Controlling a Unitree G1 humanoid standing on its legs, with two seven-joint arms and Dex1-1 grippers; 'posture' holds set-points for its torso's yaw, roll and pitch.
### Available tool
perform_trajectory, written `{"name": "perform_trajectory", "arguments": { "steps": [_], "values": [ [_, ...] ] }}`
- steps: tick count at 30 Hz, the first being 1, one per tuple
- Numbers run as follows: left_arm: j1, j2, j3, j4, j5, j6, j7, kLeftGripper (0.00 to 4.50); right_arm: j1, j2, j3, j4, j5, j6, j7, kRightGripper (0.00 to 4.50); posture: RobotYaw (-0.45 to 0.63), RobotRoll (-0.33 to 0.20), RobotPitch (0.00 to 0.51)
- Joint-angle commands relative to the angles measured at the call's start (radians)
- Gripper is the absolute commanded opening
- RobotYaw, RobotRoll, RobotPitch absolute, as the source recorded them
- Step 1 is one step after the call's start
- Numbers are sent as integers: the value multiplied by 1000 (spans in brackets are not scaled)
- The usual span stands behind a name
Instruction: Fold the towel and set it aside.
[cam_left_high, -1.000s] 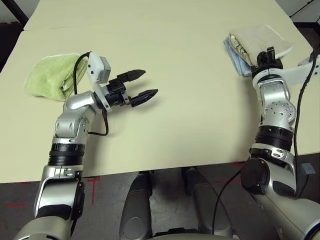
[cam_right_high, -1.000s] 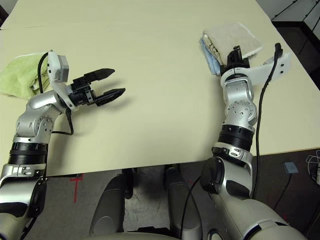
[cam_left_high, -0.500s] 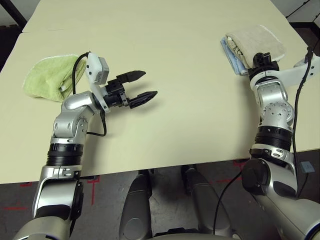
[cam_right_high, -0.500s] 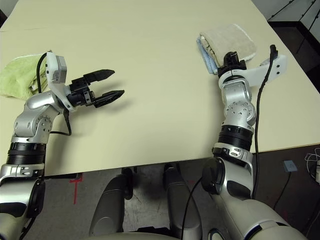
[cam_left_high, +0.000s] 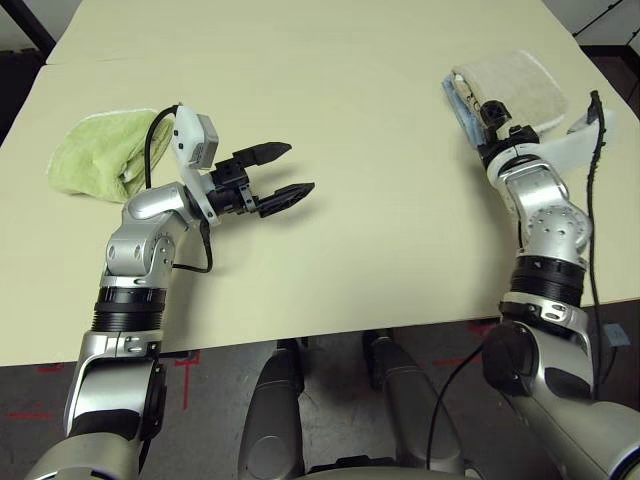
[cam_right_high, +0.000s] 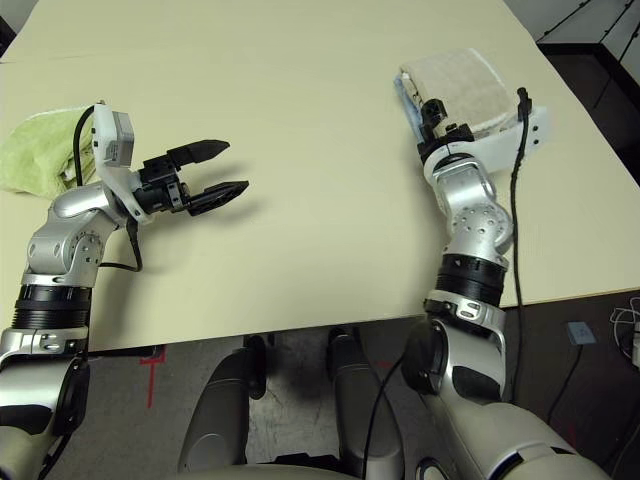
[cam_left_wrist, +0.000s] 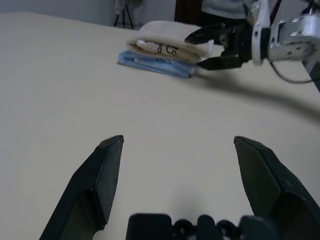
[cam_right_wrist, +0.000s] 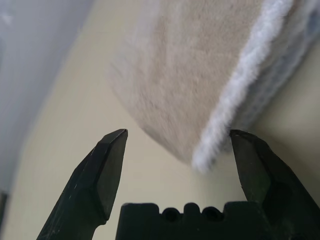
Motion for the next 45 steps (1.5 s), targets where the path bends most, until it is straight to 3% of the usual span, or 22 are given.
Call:
{"name": "perform_trajectory", "arguments": {
  "steps": [1,4,7,10,13,18,24,30,37,45],
  "values": [
    [1,6,-3,4,-2,5,-7,4500,63,-63,5,-191,110,207,-110,4453,-76,0,234],
    [-3,0,5,13,-8,13,3,4500,91,-123,26,-265,183,298,-66,4453,-97,0,233],
    [0,-17,17,19,-4,24,57,4500,105,-177,100,-259,150,320,36,4453,-98,0,232],
    [20,-43,27,3,23,28,166,4500,109,-229,247,-216,30,263,224,4453,-75,0,231],
    [49,-81,58,-45,27,56,300,4500,88,-232,349,-135,-88,111,439,4453,-64,0,229],
    [57,-145,135,-49,87,-17,555,4500,24,-227,473,136,-357,-335,781,4453,-9,0,219],
    [-17,-163,196,135,254,-249,850,4500,-136,-155,403,608,-512,-805,844,4453,24,0,214],
    [-114,-86,213,430,349,-467,968,4500,-250,-162,355,970,-605,-1068,822,4453,24,0,207],
    [-159,-33,223,647,351,-563,984,4500,-261,-145,297,1082,-619,-1127,775,4453,1,0,197],
    [-134,-21,260,660,266,-581,872,4500,-243,-141,262,1081,-628,-1212,802,4453,-3,0,190]
  ]
}}
